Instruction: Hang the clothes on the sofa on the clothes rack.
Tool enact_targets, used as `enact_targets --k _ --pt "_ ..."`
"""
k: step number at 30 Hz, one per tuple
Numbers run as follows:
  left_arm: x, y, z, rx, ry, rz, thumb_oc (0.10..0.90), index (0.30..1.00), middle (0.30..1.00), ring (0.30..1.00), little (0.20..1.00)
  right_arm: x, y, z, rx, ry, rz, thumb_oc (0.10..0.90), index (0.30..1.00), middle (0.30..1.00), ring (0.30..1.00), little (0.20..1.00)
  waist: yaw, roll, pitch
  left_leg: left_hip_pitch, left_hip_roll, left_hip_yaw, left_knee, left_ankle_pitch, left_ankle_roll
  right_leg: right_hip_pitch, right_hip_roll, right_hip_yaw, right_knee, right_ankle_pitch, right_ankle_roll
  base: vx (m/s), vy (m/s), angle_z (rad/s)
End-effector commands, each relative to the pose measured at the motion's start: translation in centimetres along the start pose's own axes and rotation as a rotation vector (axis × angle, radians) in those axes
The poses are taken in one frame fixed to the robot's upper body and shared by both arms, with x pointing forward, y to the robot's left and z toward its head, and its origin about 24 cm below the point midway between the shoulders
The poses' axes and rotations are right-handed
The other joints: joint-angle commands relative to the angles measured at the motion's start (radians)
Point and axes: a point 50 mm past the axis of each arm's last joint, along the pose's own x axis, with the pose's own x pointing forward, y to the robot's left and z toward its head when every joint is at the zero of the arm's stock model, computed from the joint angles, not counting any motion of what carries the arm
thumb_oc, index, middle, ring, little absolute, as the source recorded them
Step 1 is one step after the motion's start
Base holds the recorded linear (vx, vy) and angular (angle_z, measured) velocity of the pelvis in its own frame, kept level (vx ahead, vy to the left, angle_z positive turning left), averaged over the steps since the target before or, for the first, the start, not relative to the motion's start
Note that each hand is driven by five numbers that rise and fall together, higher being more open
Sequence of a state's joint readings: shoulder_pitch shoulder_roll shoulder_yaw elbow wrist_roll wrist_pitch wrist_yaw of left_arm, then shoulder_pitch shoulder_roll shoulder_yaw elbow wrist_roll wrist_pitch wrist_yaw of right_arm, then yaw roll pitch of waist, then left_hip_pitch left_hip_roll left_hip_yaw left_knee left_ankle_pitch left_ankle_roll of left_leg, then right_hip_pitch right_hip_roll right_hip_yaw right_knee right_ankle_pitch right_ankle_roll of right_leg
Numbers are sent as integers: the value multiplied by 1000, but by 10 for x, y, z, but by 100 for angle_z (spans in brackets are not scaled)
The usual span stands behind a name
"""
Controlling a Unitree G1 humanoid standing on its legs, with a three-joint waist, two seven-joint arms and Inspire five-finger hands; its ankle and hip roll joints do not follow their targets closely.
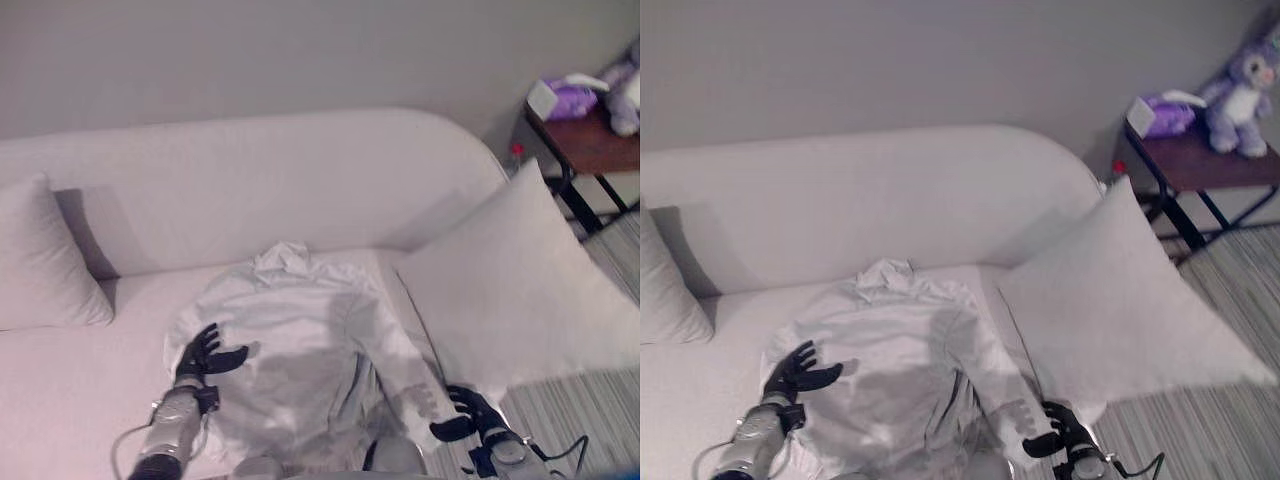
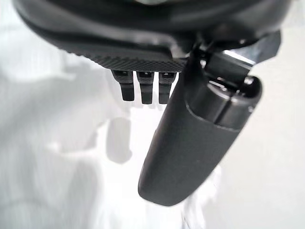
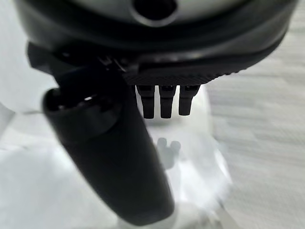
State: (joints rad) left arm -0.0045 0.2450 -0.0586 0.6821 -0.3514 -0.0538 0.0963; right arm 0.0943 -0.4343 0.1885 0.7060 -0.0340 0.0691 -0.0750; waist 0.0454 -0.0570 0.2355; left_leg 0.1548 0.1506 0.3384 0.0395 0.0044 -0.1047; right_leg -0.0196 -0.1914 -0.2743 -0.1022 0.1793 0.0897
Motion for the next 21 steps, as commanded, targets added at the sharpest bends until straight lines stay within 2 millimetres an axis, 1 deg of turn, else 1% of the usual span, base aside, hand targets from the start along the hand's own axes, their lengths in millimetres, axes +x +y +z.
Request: enact_targets --k 1,2,3,4,5,6,8,9,10,11,12,13,14,15,16,17,18,19,20,21 --pt "1 -2 12 43 -70 -39 800 900 900 900 900 3 -23 23 -28 -108 -86 800 900 900 900 900 -25 -20 -35 -131 -25 -34 -127 47 9 73 -48 -51 15 -104 99 161 -225 5" --pt "-1 -4 9 38 -65 -51 800 900 900 900 900 3 -21 20 -41 -101 -74 800 900 900 900 900 -24 -8 -41 -126 -14 -44 -127 50 1 79 -34 -52 15 -125 95 45 -323 -4" --pt "1 -14 18 12 -91 -82 800 900 900 900 900 4 -26 26 -16 -118 -93 800 900 900 900 900 -28 -11 14 -252 -8 -86 129 5 -15 98 -38 -57 15 -150 67 -40 -235 -7" --pt "2 -19 20 9 -98 -95 800 900 900 900 900 6 -29 26 -18 -113 -101 800 900 900 900 900 -29 -5 27 -292 15 -100 197 14 -29 106 -38 -68 15 -156 58 -93 -102 18" --pt "2 -21 21 6 -99 -102 800 900 900 900 900 6 -28 24 -24 -99 -99 800 900 900 900 900 -30 -2 25 -305 38 -107 218 32 -38 113 -39 -76 15 -160 55 46 93 65" --pt "1 -22 21 5 -99 -111 800 900 900 900 900 6 -28 22 -34 -87 -97 800 900 900 900 900 -28 5 25 -296 75 -121 223 47 -53 129 -37 -82 15 -166 58 123 177 93" --pt "0 -22 23 9 -116 -121 800 900 900 900 900 6 -26 17 -21 -70 -90 800 900 900 900 900 -30 1 13 -264 136 -144 163 63 -58 138 -61 -80 15 -168 79 121 217 41" --pt "0 -22 23 9 -117 -121 800 900 900 900 900 6 -26 17 -21 -70 -90 800 900 900 900 900 -30 0 12 -265 134 -144 160 66 -57 136 -62 -80 15 -167 79 39 95 -13" --pt "0 -22 23 9 -117 -121 800 900 900 900 900 6 -26 17 -21 -70 -90 800 900 900 900 900 -30 0 11 -266 134 -144 160 66 -57 135 -62 -80 15 -167 79 161 494 -3" --pt "-1 -23 28 12 -137 -138 800 900 900 900 900 5 -20 10 -5 -46 -68 800 900 900 900 900 -36 -3 -17 -242 262 -190 76 164 -85 131 -129 -70 15 -165 119 221 657 13" --pt "-1 -23 29 12 -143 -138 800 900 900 900 900 4 -19 9 -5 -40 -65 800 900 900 900 900 -32 2 -26 -245 259 -216 72 173 -89 130 -143 -60 15 -160 131 279 862 16" --pt "-1 -25 33 14 -156 -151 800 900 900 900 900 4 -19 9 0 -43 -60 800 900 900 900 900 -30 5 -36 -239 235 -262 49 141 -97 124 -160 -49 15 -141 144 162 583 5" --pt "0 -32 35 19 -159 -175 800 900 900 900 900 4 -19 8 14 -39 -65 800 900 900 900 900 -41 7 -47 -229 208 -262 10 79 -107 126 -192 -62 15 -108 165 127 608 11" --pt "0 -37 38 30 -166 -197 800 900 900 900 900 3 -19 6 23 -31 -66 800 900 900 900 900 -46 7 -56 -217 177 -245 -18 39 -111 114 -223 -58 15 -58 172 82 584 19" --pt "0 -38 41 46 -176 -210 800 900 900 900 900 4 -19 8 33 -34 -72 800 900 900 900 900 -49 -3 -63 -209 143 -235 -39 14 -104 81 -256 -45 15 14 172 24 550 13" --pt "2 -38 47 58 -191 -213 800 900 900 900 900 6 -18 13 46 -42 -82 800 900 900 900 900 -42 -20 -59 -195 105 -202 -52 -3 -84 49 -297 -51 24 111 172 -15 550 -26" --pt "3 -35 53 79 -208 -213 800 900 900 900 900 9 -17 19 54 -52 -83 800 900 900 900 900 -32 -25 -48 -186 84 -178 -59 -8 -59 19 -325 -81 66 165 172 -30 520 -48" --pt "3 -32 58 95 -225 -210 800 900 900 900 900 11 -14 27 59 -73 -75 800 900 900 900 900 -30 -23 -42 -175 65 -162 -76 -6 -39 0 -328 -90 112 149 164 -12 506 -72" --pt "3 -30 60 106 -231 -212 800 900 900 900 900 11 -11 32 56 -93 -61 800 900 900 900 900 -38 -21 -39 -156 52 -150 -114 7 -29 -27 -294 -41 161 118 144 0 319 -66" --pt "3 -30 60 107 -232 -212 800 900 900 900 900 11 -11 32 56 -94 -60 800 900 900 900 900 -36 -23 -40 -157 50 -148 -116 9 -28 -32 -296 -38 162 118 144 18 455 -82"
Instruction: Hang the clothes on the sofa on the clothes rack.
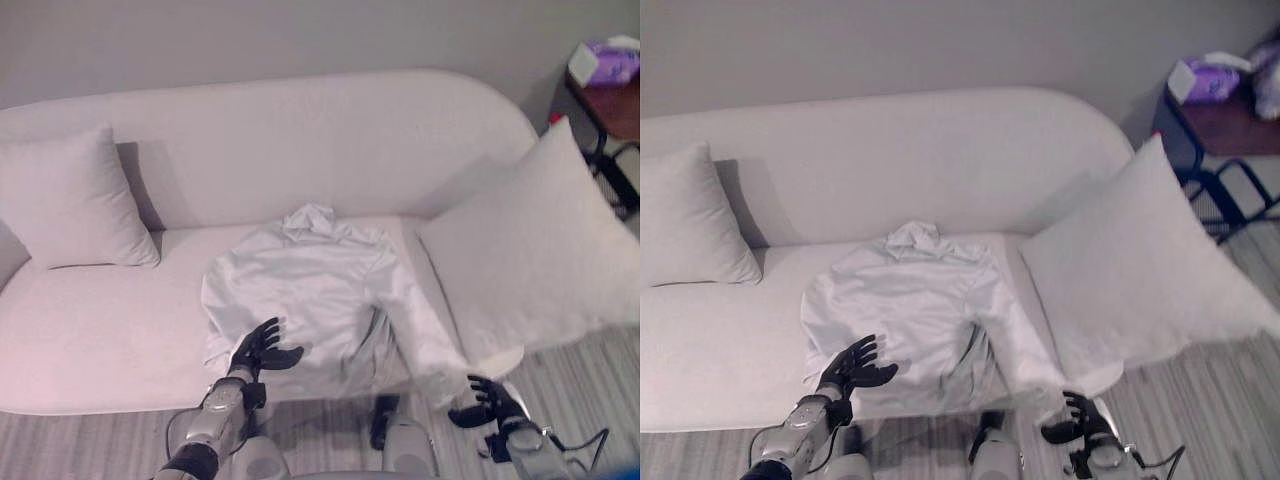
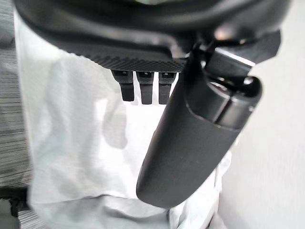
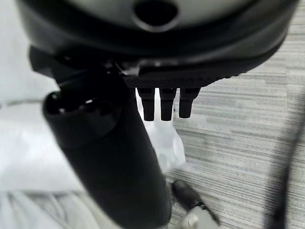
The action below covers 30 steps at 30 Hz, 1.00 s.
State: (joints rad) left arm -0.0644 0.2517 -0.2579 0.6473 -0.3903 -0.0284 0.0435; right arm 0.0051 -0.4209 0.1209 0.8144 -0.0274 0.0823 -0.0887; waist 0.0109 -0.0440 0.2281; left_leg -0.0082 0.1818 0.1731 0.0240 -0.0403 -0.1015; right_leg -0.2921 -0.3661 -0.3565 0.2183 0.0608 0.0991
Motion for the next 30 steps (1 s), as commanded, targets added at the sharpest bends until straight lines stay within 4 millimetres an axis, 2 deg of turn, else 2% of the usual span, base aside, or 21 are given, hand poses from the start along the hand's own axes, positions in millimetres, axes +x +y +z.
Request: enact_targets --k 1,2,4,5,6,8,10,11,15,16,18,20,21,22,23,24,25,26,27,29,30 --pt "-4 25 50 36 -223 31 800 900 900 900 900 -4 6 30 -31 -171 20 800 900 900 900 900 -9 -26 -20 24 -4 18 -111 50 -7 200 -29 103 -82 147 107 22 407 -41" --pt "-5 28 50 39 -225 41 800 900 900 900 900 -4 3 34 -25 -190 8 800 900 900 900 900 -7 -25 -12 33 -18 26 -111 45 1 201 1 68 -66 105 94 22 405 -11" --pt "-5 29 50 40 -224 49 800 900 900 900 900 -4 2 37 -18 -200 0 800 900 900 900 900 -7 -26 -5 33 -30 30 -111 42 7 196 24 34 -58 77 82 6 185 12" --pt "-6 34 51 39 -228 74 800 900 900 900 900 -4 -5 46 -24 -230 -27 800 900 900 900 900 2 -30 4 44 -45 49 -111 30 12 190 65 -28 -74 47 74 65 182 -9" --pt "-6 35 52 40 -230 83 800 900 900 900 900 -4 -8 51 -23 -248 -39 800 900 900 900 900 5 -27 10 56 -42 49 -111 12 7 186 89 -27 -80 27 85 63 111 -29" --pt "-5 35 59 42 -257 92 800 900 900 900 900 -5 -23 68 -21 -313 -87 800 900 900 900 900 3 -29 23 56 -53 56 -111 8 9 180 138 -31 -138 13 77 4 30 -30" --pt "-6 34 63 40 -275 91 800 900 900 900 900 -6 -29 74 -20 -337 -112 800 900 900 900 900 8 -32 20 57 -63 59 -111 3 11 198 144 -33 -178 19 81 4 2 -13" --pt "-7 29 68 41 -303 73 800 900 900 900 900 -8 -43 84 -15 -379 -154 800 900 900 900 900 7 -40 16 44 -76 71 -111 21 16 208 158 -14 -237 42 67 48 -32 -14" --pt "-9 26 74 14 -344 61 800 900 900 900 900 -16 -67 109 -31 -478 -218 800 900 900 900 900 5 -39 6 39 -71 82 -111 21 9 227 169 -14 -299 65 73 47 -69 -17" --pt "-11 22 79 -3 -370 47 800 900 900 900 900 -23 -83 123 -70 -539 -260 800 900 900 900 900 2 -35 -3 37 -63 83 -111 23 3 226 178 -9 -306 51 73 121 -138 -4" --pt "-11 16 87 -37 -408 23 800 900 900 900 900 -30 -98 138 -97 -602 -299 800 900 900 900 900 -1 -28 2 40 -55 78 -111 28 -4 226 192 3 -306 38 70 95 -126 1" --pt "-11 14 92 -39 -427 15 800 900 900 900 900 -33 -103 144 -108 -623 -312 800 900 900 900 900 -2 -26 8 43 -53 75 -111 34 -7 228 197 6 -306 33 66 36 -100 2" --pt "-11 6 105 -64 -477 -17 800 900 900 900 900 -39 -114 159 -150 -671 -346 800 900 900 900 900 1 -25 33 23 -49 65 -53 28 -16 242 200 4 -306 17 55 -6 -188 1" --pt "-13 -2 118 -61 -529 -43 800 900 900 900 900 -47 -123 176 -180 -726 -374 800 900 900 900 900 7 -30 63 -48 -47 29 84 3 -25 257 195 3 -306 7 40 -8 -189 7" --pt "-13 -1 118 -62 -530 -43 800 900 900 900 900 -47 -123 176 -181 -727 -375 800 900 900 900 900 4 -29 63 -54 -45 26 92 -1 -25 256 196 0 -306 7 40 -50 -168 28" --pt "-13 -7 136 -54 -592 -56 800 900 900 900 900 -53 -129 198 -190 -791 -393 800 900 900 900 900 18 -34 92 -137 -50 -43 199 18 -38 258 195 3 -306 -3 27 -35 -74 54" --pt "-13 -7 136 -54 -593 -55 800 900 900 900 900 -53 -129 198 -190 -792 -393 800 900 900 900 900 14 -33 90 -143 -49 -47 204 16 -39 257 196 0 -306 -3 27 19 -59 53" --pt "-13 -12 151 -55 -636 -70 800 900 900 900 900 -57 -135 212 -185 -820 -409 800 900 900 900 900 20 -32 87 -183 -51 -71 145 20 -37 261 190 -16 -306 -18 31 52 13 38" --pt "-13 -12 151 -55 -636 -69 800 900 900 900 900 -57 -135 212 -185 -821 -408 800 900 900 900 900 19 -32 87 -183 -52 -71 142 22 -37 260 190 -17 -306 -19 31 169 97 24" --pt "-17 -12 166 -22 -692 -74 800 900 900 900 900 -59 -133 230 -192 -855 -403 800 900 900 900 900 44 -16 75 -199 -17 -87 -68 141 -50 255 196 -15 -306 -30 46 234 217 24" --pt "-20 -8 174 -13 -721 -71 800 900 900 900 900 -60 -132 242 -206 -877 -405 800 900 900 900 900 54 -2 57 -237 5 -94 -111 136 -59 254 201 -7 -306 -49 57 298 353 5"
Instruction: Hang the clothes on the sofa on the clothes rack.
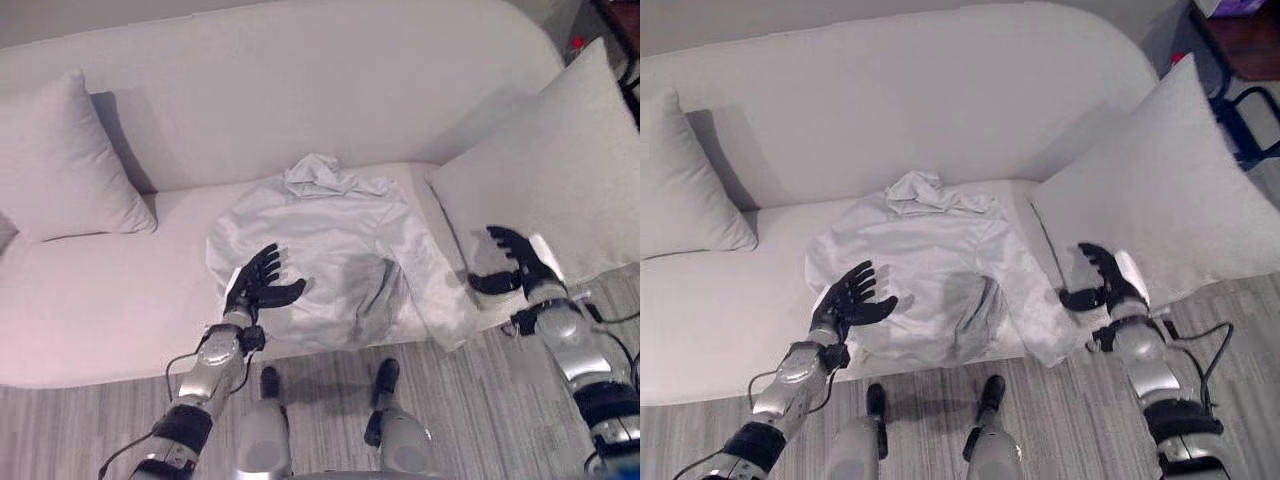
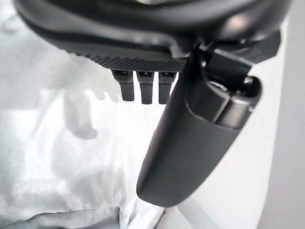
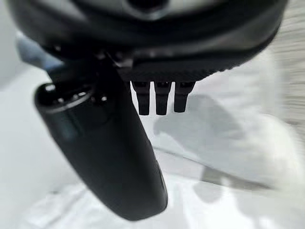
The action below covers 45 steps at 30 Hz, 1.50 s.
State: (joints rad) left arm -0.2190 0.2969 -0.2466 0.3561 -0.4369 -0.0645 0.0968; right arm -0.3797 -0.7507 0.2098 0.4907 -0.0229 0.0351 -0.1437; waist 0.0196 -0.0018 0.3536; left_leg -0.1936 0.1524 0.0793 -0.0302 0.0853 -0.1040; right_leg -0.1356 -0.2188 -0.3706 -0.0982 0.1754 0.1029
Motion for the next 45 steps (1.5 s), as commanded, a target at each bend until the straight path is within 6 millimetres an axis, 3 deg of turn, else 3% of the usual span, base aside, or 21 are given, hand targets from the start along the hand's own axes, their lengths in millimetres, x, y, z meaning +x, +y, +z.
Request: enact_targets --k 1,3,6,11,14,15,16,19,22,29,33,45 --pt "3 7 63 13 -296 -11 800 900 900 900 900 14 -15 51 -2 -210 -59 800 900 900 900 900 45 -35 -76 -47 31 14 -57 25 -62 95 49 22 11 -151 63 345 461 -53" --pt "8 6 82 69 -361 -28 800 900 900 900 900 24 -11 80 46 -281 -64 800 900 900 900 900 61 -57 -69 -32 8 58 -57 19 -48 65 19 71 11 -120 78 230 362 -75" --pt "13 5 99 100 -406 -35 800 900 900 900 900 30 -13 95 62 -309 -74 800 900 900 900 900 70 -69 -58 -29 0 82 -57 16 -38 42 4 92 11 -102 85 89 149 -52" --pt "31 2 157 217 -554 -21 800 900 900 900 900 49 -43 138 69 -361 -175 800 900 900 900 900 72 -90 -33 -64 -20 113 -57 5 -29 -22 -25 97 11 -51 106 68 136 -16" --pt "38 3 198 324 -649 4 800 900 900 900 900 55 -60 159 71 -385 -222 800 900 900 900 900 65 -93 -17 -82 -23 123 -57 6 -31 -53 -37 94 11 -26 121 24 72 -7" --pt "38 3 198 324 -648 4 800 900 900 900 900 55 -60 159 71 -384 -222 800 900 900 900 900 65 -92 -15 -79 -23 123 -57 3 -32 -49 -36 94 11 -28 122 14 100 -13" --pt "39 4 235 401 -739 40 800 900 900 900 900 57 -71 175 56 -411 -244 800 900 900 900 900 58 -89 2 -91 -26 130 -57 3 -31 -75 -43 95 11 -12 132 29 86 -23" --pt "39 11 278 586 -803 120 800 900 900 900 900 59 -79 193 47 -435 -255 800 900 900 900 900 48 -84 18 -117 -27 137 -57 8 -32 -117 -44 104 11 12 144 18 77 -24" --pt "37 27 299 744 -808 224 800 900 900 900 900 59 -73 207 45 -470 -228 800 900 900 900 900 44 -77 28 -130 -27 144 -57 11 -28 -141 -43 112 11 23 149 36 54 -27" --pt "36 48 310 923 -767 347 800 900 900 900 900 58 -64 219 59 -512 -191 800 900 900 900 900 39 -55 44 -146 -38 146 -57 13 -26 -160 -53 116 11 25 150 17 21 -11" --pt "31 56 318 1001 -771 401 800 900 900 900 900 58 -74 221 36 -507 -222 800 900 900 900 900 42 -35 62 -184 -49 137 -57 21 -31 -189 -64 106 11 34 156 14 20 5" --pt "34 63 321 1008 -745 457 800 900 900 900 900 59 -82 236 -10 -516 -250 800 900 900 900 900 52 -36 88 -246 -61 129 -57 32 -29 -236 -63 98 11 51 159 3 4 1"
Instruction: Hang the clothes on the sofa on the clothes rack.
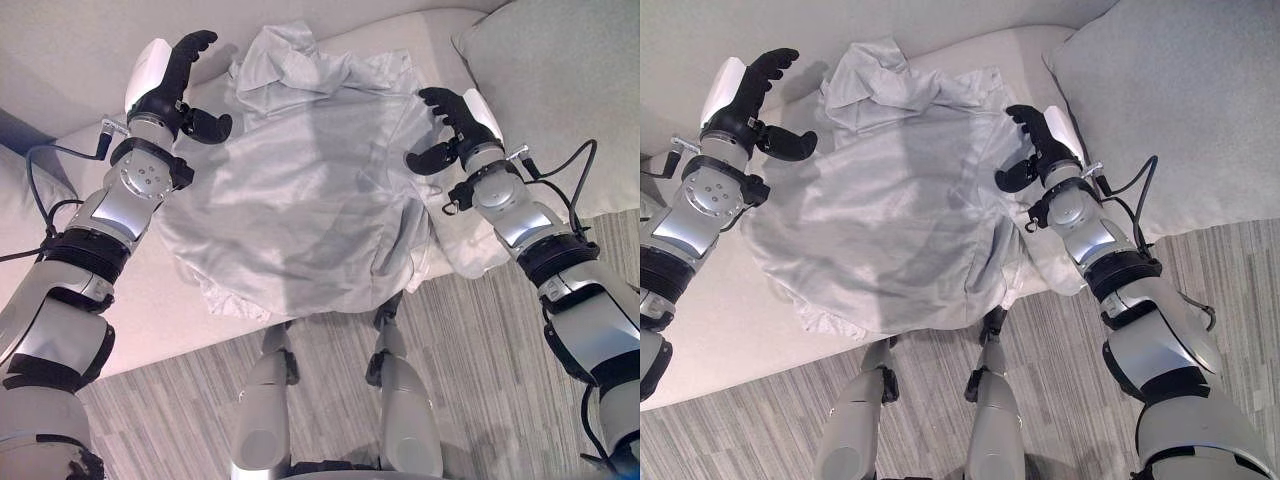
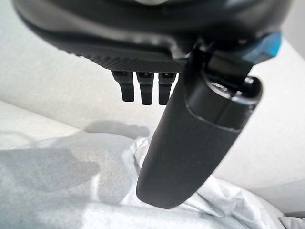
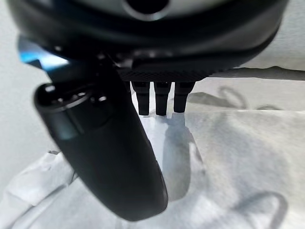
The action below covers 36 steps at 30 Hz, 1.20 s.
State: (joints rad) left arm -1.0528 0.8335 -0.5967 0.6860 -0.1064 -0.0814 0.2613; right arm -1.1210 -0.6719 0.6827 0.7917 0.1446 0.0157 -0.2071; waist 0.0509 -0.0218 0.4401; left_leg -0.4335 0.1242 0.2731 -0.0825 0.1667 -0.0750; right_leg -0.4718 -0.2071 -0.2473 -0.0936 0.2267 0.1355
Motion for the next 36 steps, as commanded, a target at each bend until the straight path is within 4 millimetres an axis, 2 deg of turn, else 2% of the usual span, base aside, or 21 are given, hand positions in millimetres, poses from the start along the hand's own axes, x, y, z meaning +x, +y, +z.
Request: enact_targets --k 1,6,13,18,30,33,36 --pt "18 61 38 41 -147 224 800 900 900 900 900 17 -61 49 -11 -140 -197 800 900 900 900 900 22 -17 6 -12 -35 -67 -5 -49 -57 91 -73 -25 6 2 126 0 0 0" --pt "20 60 39 67 -141 223 800 900 900 900 900 18 -66 52 -43 -144 -214 800 900 900 900 900 17 -23 12 -29 -41 -69 -5 -48 -53 82 -73 -24 6 7 126 18 12 3" --pt "23 63 37 113 -127 227 800 900 900 900 900 20 -62 49 -175 -120 -189 800 900 900 900 900 12 -33 24 -50 -44 -74 5 -49 -46 69 -75 -27 6 15 126 5 9 8" --pt "25 63 39 115 -122 231 800 900 900 900 900 23 -57 52 -182 -108 -176 800 900 900 900 900 9 -37 35 -72 -46 -76 16 -49 -45 55 -78 -27 6 19 126 1 3 -14" --pt "26 57 37 132 -101 220 800 900 900 900 900 24 -31 35 -196 -26 -88 800 900 900 900 900 4 -37 49 -77 -48 -85 5 -45 -42 42 -76 -25 6 16 125 0 8 -4" --pt "27 57 38 180 -100 199 800 900 900 900 900 21 -19 26 -202 3 -39 800 900 900 900 900 -3 -37 53 -74 -49 -84 3 -43 -43 43 -77 -24 6 15 125 0 0 0" --pt "27 60 36 236 -96 188 800 900 900 900 900 21 -17 22 -200 12 -23 800 900 900 900 900 -5 -37 56 -75 -48 -83 1 -42 -44 37 -79 -25 6 18 125 0 0 0"
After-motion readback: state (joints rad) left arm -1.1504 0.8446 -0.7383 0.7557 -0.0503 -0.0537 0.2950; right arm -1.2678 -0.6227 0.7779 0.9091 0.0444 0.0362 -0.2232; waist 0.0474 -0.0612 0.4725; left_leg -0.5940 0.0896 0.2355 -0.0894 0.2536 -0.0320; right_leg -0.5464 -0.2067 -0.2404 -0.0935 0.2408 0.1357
